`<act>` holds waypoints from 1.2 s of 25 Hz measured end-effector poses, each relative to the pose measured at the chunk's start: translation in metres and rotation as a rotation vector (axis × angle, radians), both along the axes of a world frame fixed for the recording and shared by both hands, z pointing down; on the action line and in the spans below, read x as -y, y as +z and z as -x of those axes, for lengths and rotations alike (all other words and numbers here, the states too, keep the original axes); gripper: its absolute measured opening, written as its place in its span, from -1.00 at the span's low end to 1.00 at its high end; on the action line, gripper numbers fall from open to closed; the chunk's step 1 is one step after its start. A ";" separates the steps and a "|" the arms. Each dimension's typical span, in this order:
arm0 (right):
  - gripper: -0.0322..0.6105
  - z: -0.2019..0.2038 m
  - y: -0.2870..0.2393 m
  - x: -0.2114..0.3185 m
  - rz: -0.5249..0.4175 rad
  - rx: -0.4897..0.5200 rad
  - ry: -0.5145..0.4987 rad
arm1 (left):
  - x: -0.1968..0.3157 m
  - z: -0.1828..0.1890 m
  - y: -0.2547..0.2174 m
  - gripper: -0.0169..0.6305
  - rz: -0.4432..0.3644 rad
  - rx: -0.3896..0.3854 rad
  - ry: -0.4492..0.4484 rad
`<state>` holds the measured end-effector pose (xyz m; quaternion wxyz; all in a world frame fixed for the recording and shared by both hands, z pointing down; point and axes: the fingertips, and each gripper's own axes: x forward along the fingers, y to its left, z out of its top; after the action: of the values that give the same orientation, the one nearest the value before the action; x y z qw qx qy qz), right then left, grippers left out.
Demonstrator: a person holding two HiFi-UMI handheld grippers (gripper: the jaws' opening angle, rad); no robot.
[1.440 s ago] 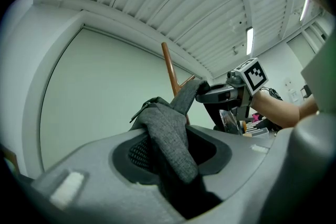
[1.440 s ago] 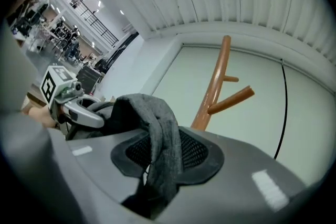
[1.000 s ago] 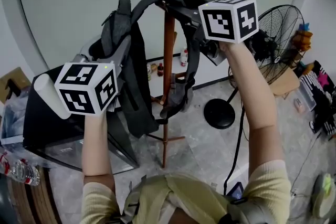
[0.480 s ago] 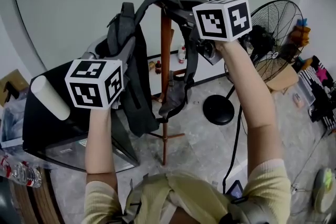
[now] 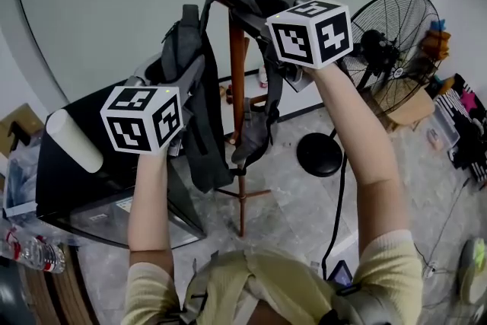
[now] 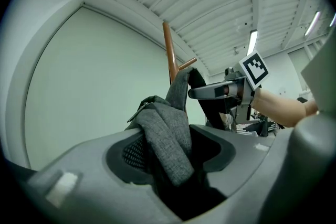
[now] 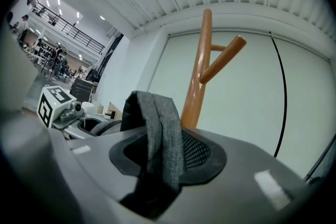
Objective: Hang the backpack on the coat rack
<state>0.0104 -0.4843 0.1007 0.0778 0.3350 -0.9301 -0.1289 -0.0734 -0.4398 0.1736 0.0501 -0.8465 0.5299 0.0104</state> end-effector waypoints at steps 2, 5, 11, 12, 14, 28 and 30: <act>-0.45 0.000 0.000 -0.001 -0.017 0.012 0.001 | -0.001 -0.002 0.002 -0.20 0.000 -0.020 0.013; -0.43 -0.001 0.000 -0.002 -0.043 0.015 0.011 | -0.003 -0.004 0.004 -0.15 0.000 -0.041 0.030; -0.39 -0.001 0.001 -0.003 -0.076 0.022 0.018 | -0.005 -0.006 0.007 -0.05 0.008 -0.070 0.071; -0.38 -0.001 0.001 -0.003 -0.084 0.022 0.021 | -0.005 -0.006 0.007 -0.03 0.009 -0.074 0.075; -0.36 -0.001 0.000 -0.004 -0.099 0.023 0.029 | -0.005 -0.006 0.008 0.01 0.010 -0.079 0.080; -0.27 -0.002 -0.008 -0.006 -0.145 0.059 0.081 | -0.012 -0.006 0.024 0.11 0.034 -0.083 0.123; -0.27 -0.003 -0.004 -0.003 -0.137 0.056 0.092 | -0.013 -0.005 0.026 0.11 0.035 -0.085 0.123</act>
<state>0.0138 -0.4809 0.0966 0.0345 0.3854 -0.9046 -0.1789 -0.0682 -0.4263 0.1995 0.0119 -0.8769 0.4788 0.0402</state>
